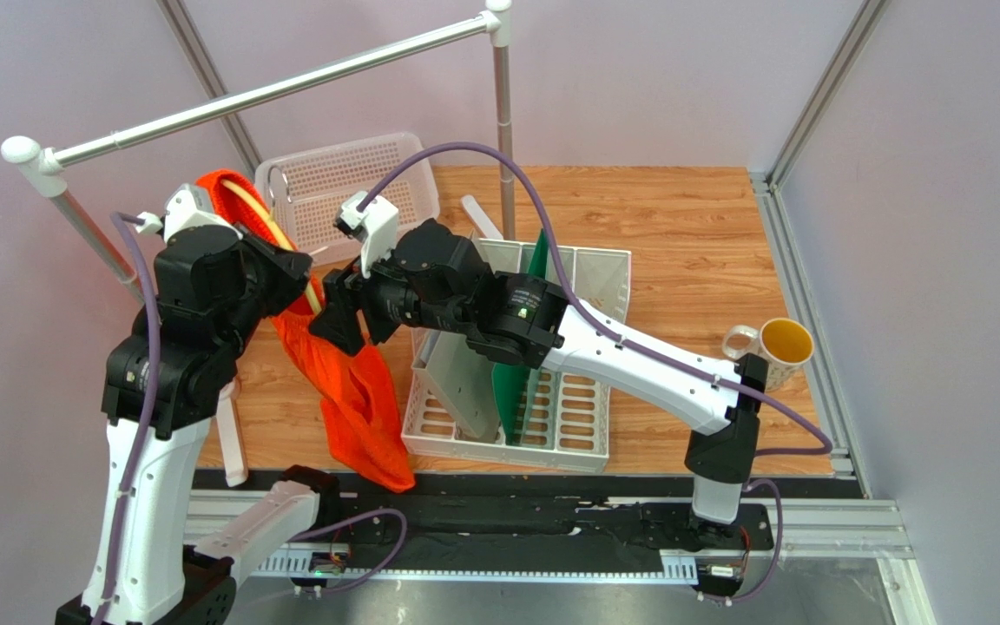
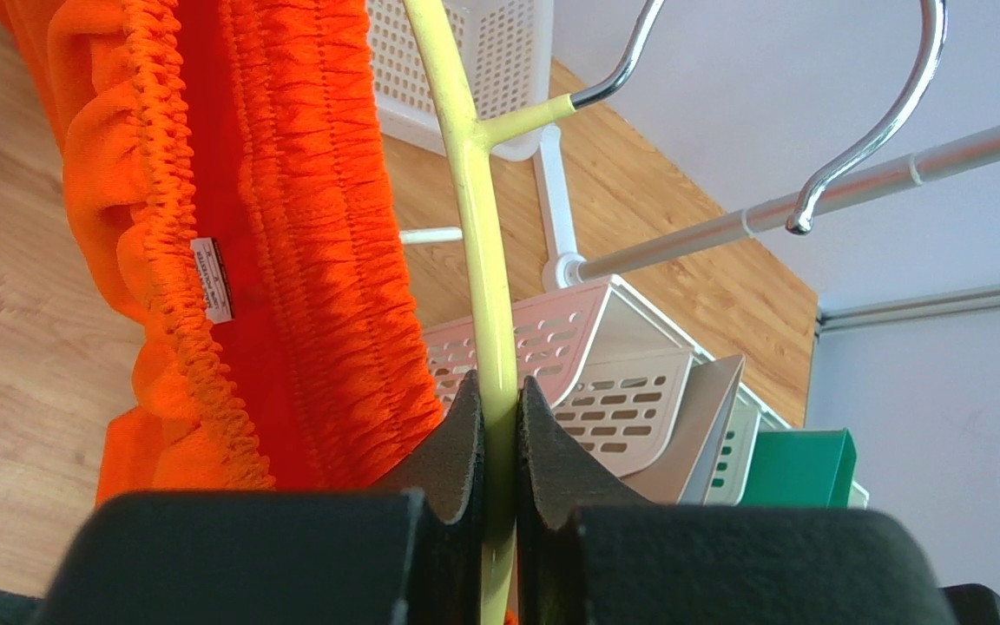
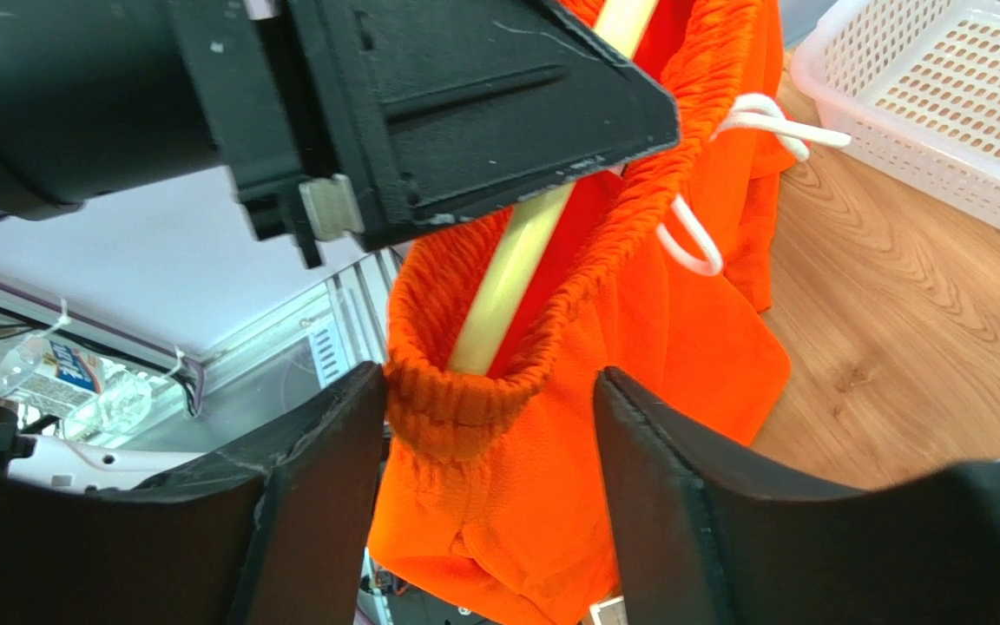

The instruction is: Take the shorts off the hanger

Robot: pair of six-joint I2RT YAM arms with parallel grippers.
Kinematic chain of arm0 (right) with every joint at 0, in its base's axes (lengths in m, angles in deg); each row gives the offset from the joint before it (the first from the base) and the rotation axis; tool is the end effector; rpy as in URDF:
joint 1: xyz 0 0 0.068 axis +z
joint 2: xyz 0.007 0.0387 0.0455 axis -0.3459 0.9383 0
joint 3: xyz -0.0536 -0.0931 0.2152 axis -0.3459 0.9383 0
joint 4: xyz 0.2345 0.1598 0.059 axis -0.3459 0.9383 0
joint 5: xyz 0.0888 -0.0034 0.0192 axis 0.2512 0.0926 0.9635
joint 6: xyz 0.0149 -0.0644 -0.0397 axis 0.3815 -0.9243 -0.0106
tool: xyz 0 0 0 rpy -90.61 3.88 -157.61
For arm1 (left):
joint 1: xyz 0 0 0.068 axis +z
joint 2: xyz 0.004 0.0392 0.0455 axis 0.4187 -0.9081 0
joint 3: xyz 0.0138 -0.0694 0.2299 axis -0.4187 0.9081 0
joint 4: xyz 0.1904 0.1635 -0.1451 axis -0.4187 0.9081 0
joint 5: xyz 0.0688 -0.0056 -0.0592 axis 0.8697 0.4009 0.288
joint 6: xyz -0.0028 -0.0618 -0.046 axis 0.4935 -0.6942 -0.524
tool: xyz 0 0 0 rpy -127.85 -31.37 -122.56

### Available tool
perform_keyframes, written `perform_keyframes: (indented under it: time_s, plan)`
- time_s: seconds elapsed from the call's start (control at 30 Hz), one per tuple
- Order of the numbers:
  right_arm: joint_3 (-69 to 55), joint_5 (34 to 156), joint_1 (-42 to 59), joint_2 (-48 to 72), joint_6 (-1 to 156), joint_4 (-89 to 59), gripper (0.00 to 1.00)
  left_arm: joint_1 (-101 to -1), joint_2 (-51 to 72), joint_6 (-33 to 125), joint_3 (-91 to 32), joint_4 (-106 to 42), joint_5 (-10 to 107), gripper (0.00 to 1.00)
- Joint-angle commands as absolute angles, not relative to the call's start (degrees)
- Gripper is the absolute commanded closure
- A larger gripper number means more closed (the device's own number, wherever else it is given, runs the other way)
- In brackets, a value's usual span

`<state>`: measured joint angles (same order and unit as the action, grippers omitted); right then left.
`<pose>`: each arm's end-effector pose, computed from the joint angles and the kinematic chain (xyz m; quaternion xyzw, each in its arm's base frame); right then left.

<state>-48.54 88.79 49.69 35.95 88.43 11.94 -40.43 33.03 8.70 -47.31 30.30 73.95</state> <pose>0.1602 0.4421 0.4179 -0.3532 0.7096 0.4278 0.4343 0.1882 -0.0328 0.4570 -0.3134 0.7682 -0.1849 0.5267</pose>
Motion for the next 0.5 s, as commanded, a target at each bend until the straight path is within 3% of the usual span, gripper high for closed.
perform_keyframes:
  time_s: [0.0,0.23,0.43,0.47]
  plan:
    - [-49.22,90.27,49.02,35.49,89.23,10.95,0.44,-39.78,34.30,8.30,-47.25,22.88,75.64,1.00]
    - [-48.87,92.56,48.58,35.40,89.32,10.95,0.58,-39.16,34.04,7.77,-46.11,21.56,73.70,1.00]
    - [-48.52,92.73,48.32,34.96,88.97,11.12,0.85,-38.38,34.21,8.04,-45.23,19.19,73.70,1.00]
    - [-48.52,93.08,48.23,34.96,88.71,11.21,0.94,-38.11,34.21,8.21,-45.23,18.84,73.62,1.00]
